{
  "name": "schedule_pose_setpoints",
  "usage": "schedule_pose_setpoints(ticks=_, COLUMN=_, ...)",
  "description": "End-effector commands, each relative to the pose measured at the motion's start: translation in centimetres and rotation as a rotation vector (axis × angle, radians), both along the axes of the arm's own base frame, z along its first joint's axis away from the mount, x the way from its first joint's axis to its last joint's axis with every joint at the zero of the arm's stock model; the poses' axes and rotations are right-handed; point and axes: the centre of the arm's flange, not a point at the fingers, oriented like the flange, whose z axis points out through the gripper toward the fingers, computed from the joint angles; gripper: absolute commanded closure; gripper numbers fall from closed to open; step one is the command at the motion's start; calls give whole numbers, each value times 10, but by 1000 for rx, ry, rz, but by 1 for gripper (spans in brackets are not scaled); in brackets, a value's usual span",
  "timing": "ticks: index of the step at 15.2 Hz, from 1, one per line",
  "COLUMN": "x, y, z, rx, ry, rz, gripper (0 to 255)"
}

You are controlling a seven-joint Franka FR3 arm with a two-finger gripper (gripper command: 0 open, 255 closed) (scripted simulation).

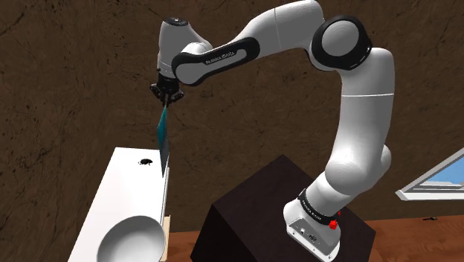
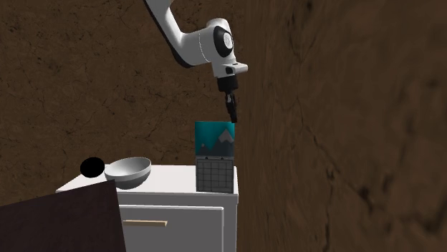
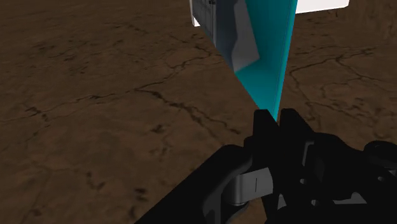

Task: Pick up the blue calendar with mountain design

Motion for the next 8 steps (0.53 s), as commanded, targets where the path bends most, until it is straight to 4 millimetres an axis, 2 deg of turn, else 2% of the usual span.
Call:
schedule_pose_setpoints(ticks=1, x=5, y=-29, z=-27, rx=-75, ry=64, rz=340, gripper=255)
schedule_pose_setpoints(ticks=3, x=1, y=-21, z=-26, rx=-76, ry=63, rz=340, gripper=255)
schedule_pose_setpoints(ticks=8, x=1, y=-21, z=0, rx=-76, ry=63, rz=340, gripper=255)
